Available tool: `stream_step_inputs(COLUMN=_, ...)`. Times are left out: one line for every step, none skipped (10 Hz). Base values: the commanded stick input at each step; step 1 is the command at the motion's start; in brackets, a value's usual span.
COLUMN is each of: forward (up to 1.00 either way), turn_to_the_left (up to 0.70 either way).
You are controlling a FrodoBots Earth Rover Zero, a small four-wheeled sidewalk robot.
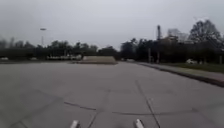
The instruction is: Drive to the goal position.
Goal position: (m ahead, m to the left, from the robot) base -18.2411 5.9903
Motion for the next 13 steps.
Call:
stream_step_inputs(forward=1.00, turn_to_the_left=0.02)
stream_step_inputs(forward=1.00, turn_to_the_left=0.02)
stream_step_inputs(forward=1.00, turn_to_the_left=0.02)
stream_step_inputs(forward=1.00, turn_to_the_left=0.02)
stream_step_inputs(forward=1.00, turn_to_the_left=0.02)
stream_step_inputs(forward=1.00, turn_to_the_left=0.02)
stream_step_inputs(forward=1.00, turn_to_the_left=0.02)
stream_step_inputs(forward=1.00, turn_to_the_left=0.02)
stream_step_inputs(forward=1.00, turn_to_the_left=0.02)
stream_step_inputs(forward=1.00, turn_to_the_left=0.02)
stream_step_inputs(forward=1.00, turn_to_the_left=0.02)
stream_step_inputs(forward=1.00, turn_to_the_left=0.02)
stream_step_inputs(forward=1.00, turn_to_the_left=0.02)
